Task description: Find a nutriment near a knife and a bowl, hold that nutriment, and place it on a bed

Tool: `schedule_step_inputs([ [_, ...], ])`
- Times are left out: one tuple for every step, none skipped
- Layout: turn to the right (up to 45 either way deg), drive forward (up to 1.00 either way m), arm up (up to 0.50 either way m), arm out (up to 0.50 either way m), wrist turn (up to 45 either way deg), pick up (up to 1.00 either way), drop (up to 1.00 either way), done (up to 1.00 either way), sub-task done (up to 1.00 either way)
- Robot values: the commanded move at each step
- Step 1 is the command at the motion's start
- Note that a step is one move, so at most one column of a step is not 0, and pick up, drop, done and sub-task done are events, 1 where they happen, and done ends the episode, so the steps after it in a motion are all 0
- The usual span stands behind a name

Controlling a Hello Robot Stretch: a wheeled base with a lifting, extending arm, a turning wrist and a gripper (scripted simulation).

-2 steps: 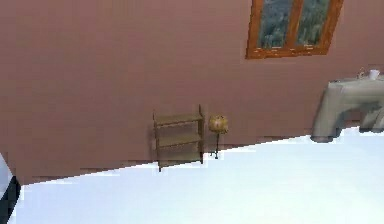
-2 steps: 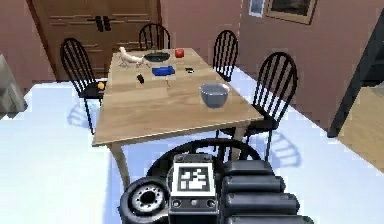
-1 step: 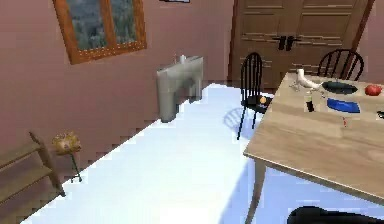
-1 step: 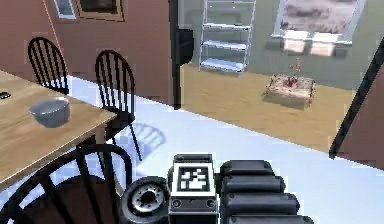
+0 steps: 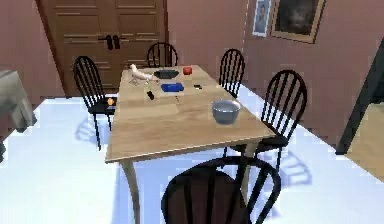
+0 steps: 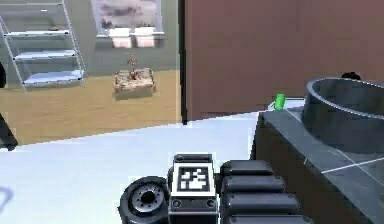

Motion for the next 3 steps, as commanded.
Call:
schedule_step_inputs([
  [45.0,0.00,0.00,0.00,0.0,0.00,0.00,0.00,0.00],
  [36.0,0.00,0.00,0.00,0.0,0.00,0.00,0.00,0.00],
  [0.0,1.00,0.00,0.00,0.0,0.00,0.00,0.00,0.00],
])
